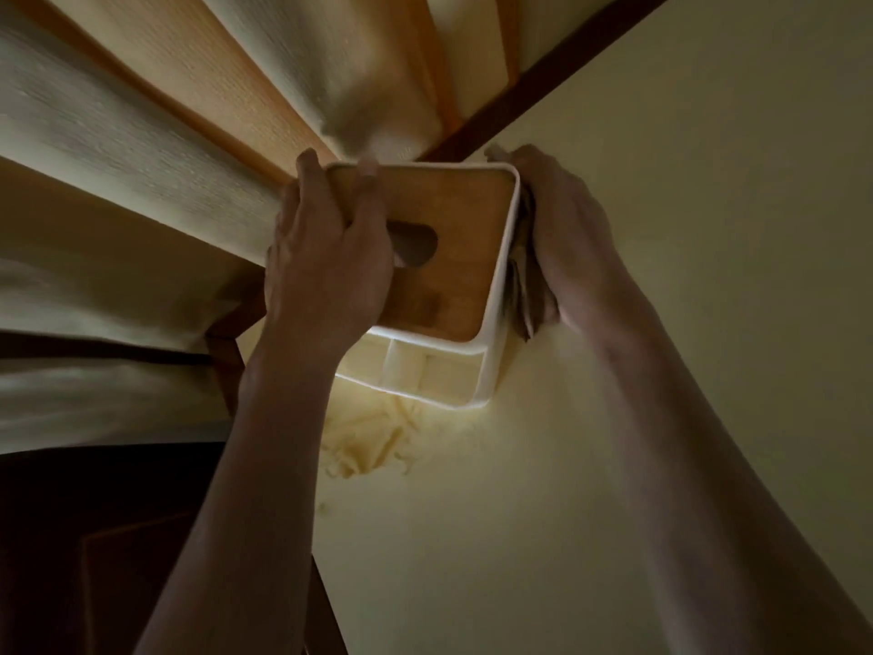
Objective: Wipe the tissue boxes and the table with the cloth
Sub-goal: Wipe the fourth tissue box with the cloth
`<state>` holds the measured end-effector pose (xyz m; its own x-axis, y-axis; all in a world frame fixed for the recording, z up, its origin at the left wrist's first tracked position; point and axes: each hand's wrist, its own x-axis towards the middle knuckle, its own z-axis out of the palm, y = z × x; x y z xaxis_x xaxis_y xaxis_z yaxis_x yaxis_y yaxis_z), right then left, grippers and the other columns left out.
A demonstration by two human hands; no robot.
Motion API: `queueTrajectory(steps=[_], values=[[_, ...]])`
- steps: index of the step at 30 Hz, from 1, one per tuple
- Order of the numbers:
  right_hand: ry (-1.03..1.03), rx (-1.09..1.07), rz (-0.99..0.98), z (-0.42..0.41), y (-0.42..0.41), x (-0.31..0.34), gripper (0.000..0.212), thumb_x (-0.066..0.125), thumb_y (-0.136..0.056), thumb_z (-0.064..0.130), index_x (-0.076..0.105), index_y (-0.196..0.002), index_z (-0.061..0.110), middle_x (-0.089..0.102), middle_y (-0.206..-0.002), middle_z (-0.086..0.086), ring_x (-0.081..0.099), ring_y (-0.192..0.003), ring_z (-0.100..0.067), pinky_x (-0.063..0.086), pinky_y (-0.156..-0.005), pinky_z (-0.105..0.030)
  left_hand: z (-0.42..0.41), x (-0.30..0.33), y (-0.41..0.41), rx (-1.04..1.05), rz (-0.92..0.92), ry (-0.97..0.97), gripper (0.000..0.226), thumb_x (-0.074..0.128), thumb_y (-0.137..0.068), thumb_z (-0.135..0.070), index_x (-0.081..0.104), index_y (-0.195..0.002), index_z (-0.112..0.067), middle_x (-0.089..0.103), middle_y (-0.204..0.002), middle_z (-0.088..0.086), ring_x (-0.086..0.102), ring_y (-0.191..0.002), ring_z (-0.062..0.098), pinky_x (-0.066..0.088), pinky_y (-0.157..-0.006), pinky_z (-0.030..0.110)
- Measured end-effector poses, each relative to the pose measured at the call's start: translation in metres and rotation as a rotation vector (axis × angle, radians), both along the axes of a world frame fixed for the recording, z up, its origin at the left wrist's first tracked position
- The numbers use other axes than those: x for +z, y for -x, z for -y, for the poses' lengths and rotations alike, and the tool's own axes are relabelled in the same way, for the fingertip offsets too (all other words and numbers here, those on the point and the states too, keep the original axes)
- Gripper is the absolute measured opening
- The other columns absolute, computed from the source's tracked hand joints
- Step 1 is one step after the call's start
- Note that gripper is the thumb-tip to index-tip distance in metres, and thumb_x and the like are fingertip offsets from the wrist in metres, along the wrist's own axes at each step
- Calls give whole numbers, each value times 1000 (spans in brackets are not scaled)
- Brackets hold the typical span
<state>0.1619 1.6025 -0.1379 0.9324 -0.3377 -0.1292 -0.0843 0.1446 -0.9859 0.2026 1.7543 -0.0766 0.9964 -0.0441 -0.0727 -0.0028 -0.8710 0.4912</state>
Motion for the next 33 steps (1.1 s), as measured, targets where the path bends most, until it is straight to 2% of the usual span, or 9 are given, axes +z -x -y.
queueTrajectory(steps=[4, 8, 11, 15, 19, 22, 25, 30, 33], values=[[-162, -56, -58, -8, 21, -9, 31, 43, -108, 42, 50, -93, 15, 53, -81, 7, 56, -75, -5, 45, -69, -26, 6, 3, -2, -78, 61, 20, 64, 28, -106, -56, 14, -161, -26, 36, -160, 0, 26, -148, 24, 22, -117, 44], [-180, -93, -41, -13, 41, -6, 26, 33, -112, 33, 49, -110, 11, 56, -92, 2, 59, -76, 2, 48, -64, -16, 11, -2, -5, -209, 137, -24, 59, 27, -107, -55, 26, -157, -23, 48, -152, 0, 42, -135, 14, 30, -105, 34], [-202, -128, -7, -17, 54, -4, 15, 32, -112, 23, 43, -116, 15, 54, -94, -1, 58, -73, 4, 47, -59, -17, 15, -3, -12, -335, 250, -10, 48, 31, -109, -47, 52, -140, -19, 66, -112, -7, 58, -95, -7, 41, -87, 13], [-248, -163, 26, -25, 65, -4, 6, 34, -113, 22, 36, -116, 18, 54, -80, 3, 55, -61, -8, 43, -48, -27, 16, -3, -25, -489, 341, 32, 39, 36, -110, -35, 66, -124, -13, 67, -88, -3, 61, -77, 0, 37, -68, 4], [-208, -200, 36, -28, 65, -6, 12, 36, -112, 21, 36, -100, 22, 52, -70, 16, 50, -58, -7, 41, -47, -24, 20, 0, -31, -598, 364, 4, 39, 41, -108, -36, 65, -130, -14, 69, -110, -8, 62, -98, -8, 41, -91, 9], [-232, -207, 88, -29, 67, -7, 12, 37, -112, 20, 40, -103, 14, 57, -78, 5, 55, -64, -14, 45, -52, -20, 24, -6, -27, -526, 337, -272, 49, 33, -108, -48, 49, -146, -23, 57, -143, -5, 49, -135, 10, 15, -125, 45], [-228, -205, 121, -29, 71, -9, 15, 34, -112, 16, 44, -105, 6, 54, -108, -12, 54, -92, -22, 46, -58, -15, 33, -15, -15, -416, 232, -305, 52, 22, -109, -44, 32, -155, -22, 34, -161, -3, 25, -151, 15, -1, -125, 52], [-277, -203, 165, -38, 80, -11, 21, 36, -113, 19, 46, -103, 3, 63, -102, -9, 50, -42, -37, 39, -33, -33, 30, -11, -17, -442, 112, -232, 50, 22, -110, -35, 24, -159, -24, 19, -167, -6, 6, -155, 11, -9, -124, 47], [-289, -204, 185, -45, 88, -14, 16, 44, -111, 19, 58, -108, 11, 70, -97, -11, 50, -37, -37, 39, -31, -32, 28, -11, -15, -471, 121, -228, 55, 20, -105, -38, 25, -159, -27, 11, -169, -8, 1, -155, 9, -13, -123, 48]])
